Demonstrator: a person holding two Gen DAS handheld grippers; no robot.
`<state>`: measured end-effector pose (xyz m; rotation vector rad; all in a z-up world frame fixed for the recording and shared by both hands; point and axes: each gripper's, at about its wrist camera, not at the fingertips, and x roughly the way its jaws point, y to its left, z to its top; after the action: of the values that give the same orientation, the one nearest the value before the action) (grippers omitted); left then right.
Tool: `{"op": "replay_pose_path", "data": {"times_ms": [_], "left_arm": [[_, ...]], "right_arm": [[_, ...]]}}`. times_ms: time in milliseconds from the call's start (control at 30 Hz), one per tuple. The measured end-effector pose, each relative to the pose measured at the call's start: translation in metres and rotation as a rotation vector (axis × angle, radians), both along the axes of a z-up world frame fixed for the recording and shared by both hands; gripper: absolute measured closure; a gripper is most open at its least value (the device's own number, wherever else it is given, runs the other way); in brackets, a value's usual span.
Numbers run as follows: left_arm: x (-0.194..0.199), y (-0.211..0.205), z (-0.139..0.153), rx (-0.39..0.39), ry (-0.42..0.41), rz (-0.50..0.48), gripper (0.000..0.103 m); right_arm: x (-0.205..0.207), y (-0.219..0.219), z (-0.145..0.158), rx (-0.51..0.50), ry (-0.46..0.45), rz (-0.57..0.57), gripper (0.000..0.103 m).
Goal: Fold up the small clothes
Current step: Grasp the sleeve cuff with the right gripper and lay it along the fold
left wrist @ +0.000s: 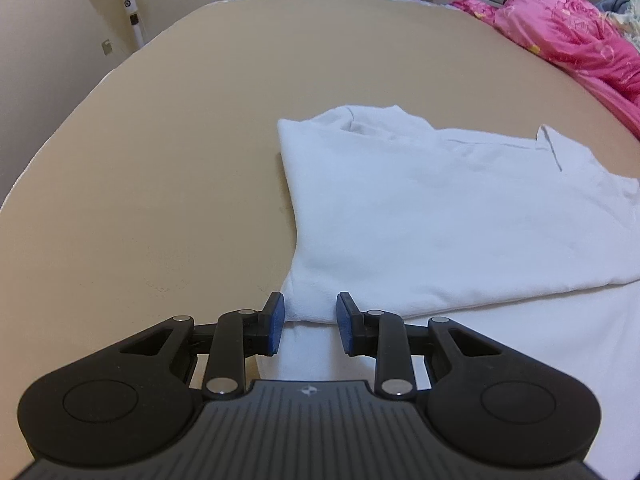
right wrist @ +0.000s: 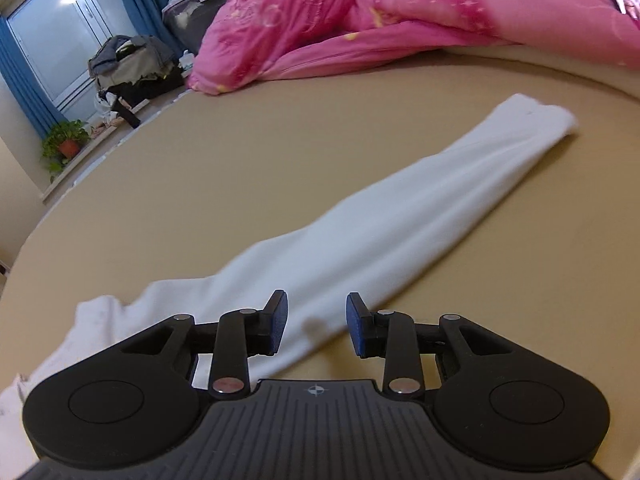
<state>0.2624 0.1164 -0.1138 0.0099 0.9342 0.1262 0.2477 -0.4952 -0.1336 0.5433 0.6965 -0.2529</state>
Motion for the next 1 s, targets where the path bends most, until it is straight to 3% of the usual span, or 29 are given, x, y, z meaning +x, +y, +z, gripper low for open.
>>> {"op": "replay_pose_path", "data": {"times_ms": [100,233,500,733,833,900,933,1000], "left_arm": [[-0.001,-0.003,-0.003,0.027,0.01,-0.013,0.07],[-0.003,-0.007,-0.006,0.061,0.009,-0.036,0.07],[-0.001,-0.004,-0.008,0.041,0.007,-0.034,0.07],[-0.003,-0.004,-0.008,0.048,-0.001,-0.038,0.07],[-0.003,-0.004,-0.009,0.053,-0.003,-0.04,0.07],[-0.003,-0.005,-0.009,0.06,-0.003,-0.042,0.07],[-0.003,-0.006,-0.009,0.063,-0.003,-0.044,0.07],[-0.002,-0.006,-0.009,0.063,0.0,-0.046,0.069]], "right_arm": [[-0.01,-0.015,-0.005,0.014,-0.003,-0.017,0.069],[-0.026,-0.048,-0.014,0.114,-0.032,-0.111,0.069],[-0.044,-0.13,-0.053,0.324,-0.178,-0.4,0.068],[-0.028,-0.16,-0.075,0.405,-0.304,-0.495,0.067],[-0.021,-0.165,-0.079,0.388,-0.335,-0.544,0.071],[-0.018,-0.165,-0.071,0.355,-0.339,-0.592,0.101],[-0.013,-0.159,-0.06,0.306,-0.339,-0.615,0.102],[0.004,-0.123,-0.018,0.101,-0.352,-0.56,0.102]]}}
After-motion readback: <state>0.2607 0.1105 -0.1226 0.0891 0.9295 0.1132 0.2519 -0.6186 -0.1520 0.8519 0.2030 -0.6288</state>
